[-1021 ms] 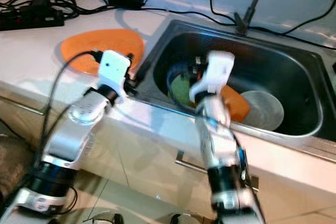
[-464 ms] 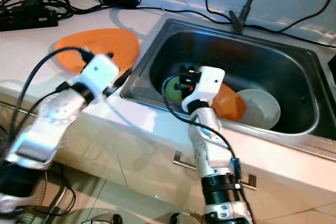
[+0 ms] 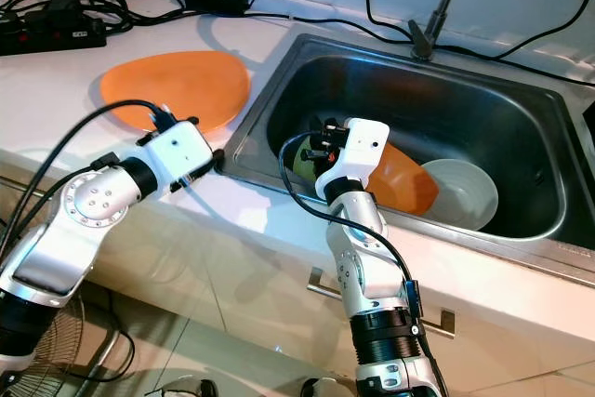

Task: Kitchen organization

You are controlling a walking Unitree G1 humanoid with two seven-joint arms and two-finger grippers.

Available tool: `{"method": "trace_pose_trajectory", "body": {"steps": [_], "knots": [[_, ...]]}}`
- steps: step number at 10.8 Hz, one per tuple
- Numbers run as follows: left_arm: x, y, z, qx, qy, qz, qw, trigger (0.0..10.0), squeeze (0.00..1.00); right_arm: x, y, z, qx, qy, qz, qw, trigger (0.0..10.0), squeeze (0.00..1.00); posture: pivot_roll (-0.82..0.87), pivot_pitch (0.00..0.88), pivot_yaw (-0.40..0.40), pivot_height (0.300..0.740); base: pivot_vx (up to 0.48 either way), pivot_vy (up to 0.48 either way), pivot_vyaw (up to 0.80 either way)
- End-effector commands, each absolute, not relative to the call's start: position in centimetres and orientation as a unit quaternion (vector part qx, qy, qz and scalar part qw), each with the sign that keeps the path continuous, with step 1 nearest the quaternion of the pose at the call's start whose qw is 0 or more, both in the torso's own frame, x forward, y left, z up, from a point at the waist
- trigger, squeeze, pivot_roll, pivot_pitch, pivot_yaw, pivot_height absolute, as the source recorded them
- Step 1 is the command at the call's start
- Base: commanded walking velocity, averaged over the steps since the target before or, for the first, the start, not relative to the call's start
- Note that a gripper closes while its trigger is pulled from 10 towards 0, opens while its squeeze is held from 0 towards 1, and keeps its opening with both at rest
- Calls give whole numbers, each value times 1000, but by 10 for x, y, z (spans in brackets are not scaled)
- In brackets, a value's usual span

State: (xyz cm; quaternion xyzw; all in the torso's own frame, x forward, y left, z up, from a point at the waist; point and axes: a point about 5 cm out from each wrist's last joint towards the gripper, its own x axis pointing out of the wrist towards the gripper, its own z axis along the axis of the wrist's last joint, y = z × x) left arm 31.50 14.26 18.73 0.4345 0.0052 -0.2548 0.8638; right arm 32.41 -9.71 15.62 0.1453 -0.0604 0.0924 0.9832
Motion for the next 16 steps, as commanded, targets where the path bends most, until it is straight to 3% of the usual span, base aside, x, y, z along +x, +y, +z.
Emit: {"method": "trace_pose_trajectory", "body": {"steps": [1, 13, 14, 15, 16], "knots": [[315, 138, 189, 464, 3, -264, 846, 10000, 0, 324, -97, 158, 145, -62, 94, 983, 10000, 0, 82, 60, -39, 740, 0, 0, 0], [370, 151, 174, 619, 65, -174, 763, 10000, 0, 325, -99, 160, 146, -62, 88, 983, 10000, 0, 59, 76, -33, 740, 0, 0, 0], [371, 153, 172, 620, 73, -169, 762, 8745, 0, 325, -99, 159, 145, -62, 89, 983, 10000, 0, 58, 78, -33, 740, 0, 0, 0], [371, 155, 170, 620, 79, -170, 762, 0, 0, 325, -99, 159, 146, -61, 89, 983, 10000, 0, 59, 79, -34, 740, 0, 0, 0], [371, 155, 168, 621, 81, -172, 761, 0, 0, 325, -99, 159, 146, -61, 89, 983, 10000, 0, 60, 78, -35, 740, 0, 0, 0]]}}
